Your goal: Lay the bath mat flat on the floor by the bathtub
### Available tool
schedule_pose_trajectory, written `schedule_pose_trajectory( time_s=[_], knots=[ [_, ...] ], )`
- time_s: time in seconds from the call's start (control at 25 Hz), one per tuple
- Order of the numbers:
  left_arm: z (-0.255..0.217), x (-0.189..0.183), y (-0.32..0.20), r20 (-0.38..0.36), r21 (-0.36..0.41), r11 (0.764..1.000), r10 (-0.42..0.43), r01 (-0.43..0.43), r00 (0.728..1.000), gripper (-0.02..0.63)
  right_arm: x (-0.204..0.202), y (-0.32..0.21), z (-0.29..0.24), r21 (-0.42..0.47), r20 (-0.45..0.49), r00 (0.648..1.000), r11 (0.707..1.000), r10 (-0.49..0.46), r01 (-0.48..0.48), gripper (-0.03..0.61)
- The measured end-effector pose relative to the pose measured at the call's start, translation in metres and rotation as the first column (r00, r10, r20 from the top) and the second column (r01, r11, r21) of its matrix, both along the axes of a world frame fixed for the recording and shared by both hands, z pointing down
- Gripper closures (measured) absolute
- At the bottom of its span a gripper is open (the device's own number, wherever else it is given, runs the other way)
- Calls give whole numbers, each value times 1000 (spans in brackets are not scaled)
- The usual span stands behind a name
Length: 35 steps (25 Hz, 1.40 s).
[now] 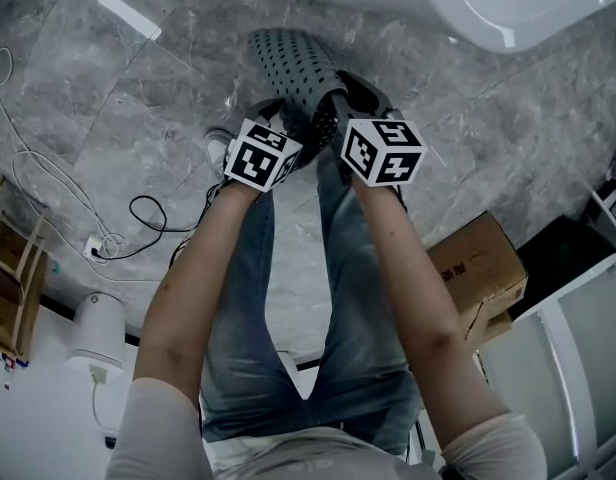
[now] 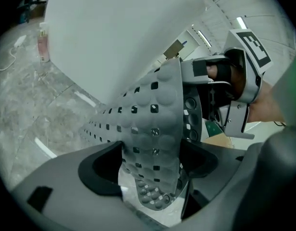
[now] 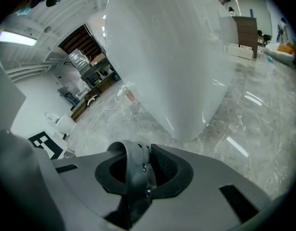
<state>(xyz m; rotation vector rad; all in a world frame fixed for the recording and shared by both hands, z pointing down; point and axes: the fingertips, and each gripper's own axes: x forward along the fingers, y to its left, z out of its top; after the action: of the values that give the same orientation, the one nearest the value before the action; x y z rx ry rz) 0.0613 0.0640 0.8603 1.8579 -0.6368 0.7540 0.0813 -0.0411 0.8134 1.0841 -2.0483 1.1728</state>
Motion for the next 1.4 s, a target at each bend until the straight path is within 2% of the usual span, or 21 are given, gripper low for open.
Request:
schedule_pose_trajectory(
  time_s=[0.16,0.2,0.36,0.48,0.56,0.68,0.84,1.04,1.16,1.36,1.4],
  knots=[
    [0,-4,-2,20,-10,1000,-25,25,999,264,4,1,2,-7,6,1000,1000,16,-16,503],
    [1,-9,-3,35,-9,999,-33,33,999,287,5,2,2,-9,6,1000,1000,13,-13,502],
    [2,-37,-11,114,6,999,-51,50,992,448,3,10,1,-11,10,1000,1000,-13,13,491],
    [-4,-51,-18,131,0,999,-42,42,990,500,1,16,-3,-16,32,999,1000,-9,10,452],
    [-9,-58,-20,134,-15,999,-30,32,991,514,-1,23,-4,-31,43,999,1000,2,-1,424],
    [-14,-65,-21,140,-44,999,-20,26,990,523,-1,37,-3,-66,46,998,997,41,-38,319],
    [-23,-65,-14,131,-82,997,-1,12,991,528,2,63,1,-113,21,996,990,84,-81,239],
    [-44,-57,-4,105,-94,995,36,-26,994,532,-1,105,7,-176,-3,989,973,150,-148,204],
    [-58,-50,-6,85,-83,996,26,-19,996,537,-5,130,14,-208,-24,983,961,181,-182,184],
    [-77,-42,-9,83,-42,996,79,-75,993,537,-7,155,23,-242,-32,963,933,268,-267,191],
    [-80,-42,-9,89,-32,995,96,-94,991,537,-6,156,21,-235,-29,960,932,277,-276,226]
  ],
)
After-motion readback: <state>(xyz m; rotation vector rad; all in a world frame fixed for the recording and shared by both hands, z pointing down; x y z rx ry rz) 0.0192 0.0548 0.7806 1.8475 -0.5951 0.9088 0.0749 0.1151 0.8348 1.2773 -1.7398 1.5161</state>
